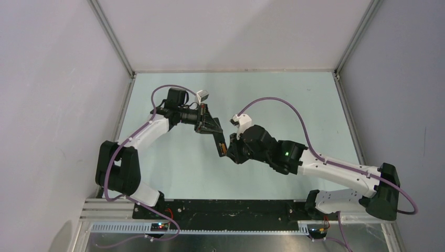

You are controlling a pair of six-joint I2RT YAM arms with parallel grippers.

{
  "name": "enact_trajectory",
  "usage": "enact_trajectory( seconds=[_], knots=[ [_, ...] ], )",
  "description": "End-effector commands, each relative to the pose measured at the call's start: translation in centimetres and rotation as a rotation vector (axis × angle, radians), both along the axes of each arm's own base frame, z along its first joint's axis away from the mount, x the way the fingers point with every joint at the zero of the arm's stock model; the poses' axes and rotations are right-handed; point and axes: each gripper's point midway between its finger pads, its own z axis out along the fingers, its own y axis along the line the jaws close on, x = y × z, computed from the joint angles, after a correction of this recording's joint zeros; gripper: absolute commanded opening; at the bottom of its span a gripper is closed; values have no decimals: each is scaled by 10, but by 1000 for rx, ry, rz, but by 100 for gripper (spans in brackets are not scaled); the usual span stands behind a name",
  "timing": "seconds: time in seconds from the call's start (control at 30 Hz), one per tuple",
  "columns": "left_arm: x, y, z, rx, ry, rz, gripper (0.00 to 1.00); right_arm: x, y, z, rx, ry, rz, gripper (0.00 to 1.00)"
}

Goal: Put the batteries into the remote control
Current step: Load the battery into the remote control.

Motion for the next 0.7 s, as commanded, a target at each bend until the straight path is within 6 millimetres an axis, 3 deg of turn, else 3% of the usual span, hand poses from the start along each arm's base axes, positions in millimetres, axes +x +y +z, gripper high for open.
enact_trajectory(
  seconds=[0.0,0.67],
  knots=[
    [-5,-3,32,-54,-73,-29,0,10,6,6,43,-8,-37,12],
    [-9,-2,35,-61,-83,-36,0,26,5,-1,36,-6,-119,7]
  ],
)
